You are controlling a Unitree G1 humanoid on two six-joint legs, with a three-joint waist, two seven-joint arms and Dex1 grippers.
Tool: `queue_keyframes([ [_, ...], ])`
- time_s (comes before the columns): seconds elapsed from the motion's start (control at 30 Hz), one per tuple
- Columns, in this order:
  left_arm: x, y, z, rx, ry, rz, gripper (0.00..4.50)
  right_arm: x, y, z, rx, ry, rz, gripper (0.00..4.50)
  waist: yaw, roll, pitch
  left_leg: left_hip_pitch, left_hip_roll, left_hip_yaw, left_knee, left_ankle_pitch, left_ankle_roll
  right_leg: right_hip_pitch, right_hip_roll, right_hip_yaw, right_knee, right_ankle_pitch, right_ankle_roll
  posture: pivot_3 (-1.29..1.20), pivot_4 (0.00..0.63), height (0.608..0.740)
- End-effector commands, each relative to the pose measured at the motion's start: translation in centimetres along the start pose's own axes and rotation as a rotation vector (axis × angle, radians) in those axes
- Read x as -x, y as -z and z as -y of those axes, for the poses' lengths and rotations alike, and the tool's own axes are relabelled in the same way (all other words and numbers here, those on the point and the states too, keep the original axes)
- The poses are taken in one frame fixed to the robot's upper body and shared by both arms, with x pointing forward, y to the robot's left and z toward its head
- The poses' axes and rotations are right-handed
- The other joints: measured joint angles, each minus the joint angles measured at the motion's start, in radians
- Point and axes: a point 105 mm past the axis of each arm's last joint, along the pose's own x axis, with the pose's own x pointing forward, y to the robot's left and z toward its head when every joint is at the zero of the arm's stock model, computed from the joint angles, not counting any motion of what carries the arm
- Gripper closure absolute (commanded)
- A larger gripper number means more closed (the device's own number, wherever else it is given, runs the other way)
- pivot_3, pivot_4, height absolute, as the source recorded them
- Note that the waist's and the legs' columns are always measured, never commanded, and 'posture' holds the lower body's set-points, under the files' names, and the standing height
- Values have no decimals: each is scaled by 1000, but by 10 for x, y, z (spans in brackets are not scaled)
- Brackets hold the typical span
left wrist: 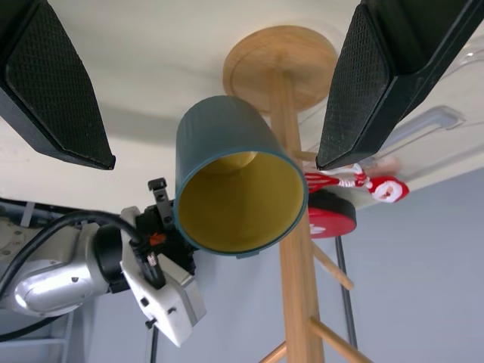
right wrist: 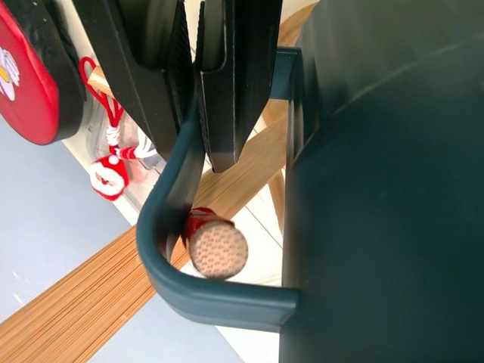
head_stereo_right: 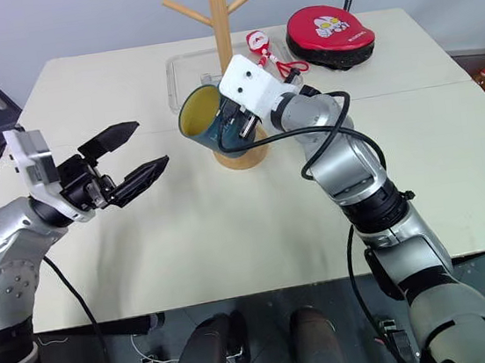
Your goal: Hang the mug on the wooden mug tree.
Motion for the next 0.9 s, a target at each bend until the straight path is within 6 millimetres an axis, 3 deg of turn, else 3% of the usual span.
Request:
queue_keyframes([
  [0.03, -3, -12, 5, -42, 22, 30, 0, 0, -12, 6, 23, 23, 35, 4451, 0, 0, 0, 0, 0, 0, 0, 0, 0, 0, 0, 0, 0, 0, 0, 0, 150, 739],
  [0.07, -3, -12, 5, -42, 22, 30, 0, 0, -13, 6, 20, 22, 37, 4451, 0, 0, 0, 0, 0, 0, 0, 0, 0, 0, 0, 0, 0, 0, 0, 0, 150, 739],
  [0.17, -3, -12, 5, -43, 22, 31, 0, 0, -14, 7, 17, 25, 45, 3538, 0, 0, 0, 0, 0, 0, 0, 0, 0, 0, 0, 0, 0, 0, 0, 0, 150, 739],
  [0.3, -4, -12, 5, -45, 20, 31, 0, 3, -21, 13, 46, 51, 69, 1530, 0, 0, 0, 0, 0, 0, 0, 0, 0, 0, 0, 0, 0, 0, 0, 0, 150, 739],
  [0.47, -4, -10, 3, -46, 6, 21, 0, 19, -25, 26, 55, 73, 108, 1530, 0, 0, 0, 0, 0, 0, 0, 0, 0, 0, 0, 0, 0, 0, 0, 0, 150, 739],
  [0.6, -1, -2, -7, -42, -52, -13, 0, 44, -20, 36, 11, 45, 158, 1530, 7, -1, 0, 0, 0, 0, 0, 0, 0, 0, 0, 0, -1, 0, 0, 0, 150, 739],
  [0.7, 9, 13, -23, -24, -146, -56, 0, 71, 1, 40, -98, 15, 194, 1530, 9, -1, 0, 0, 0, 0, 0, -2, 4, 1, -1, 0, -2, 0, 0, 0, 150, 739],
  [0.9, 34, 51, -50, -34, -352, -148, 0, 98, 54, 33, -352, 56, 199, 1530, 3, -2, 0, 0, 0, 0, -1, -3, 5, 1, 0, 0, -1, 0, 0, 0, 150, 739],
])
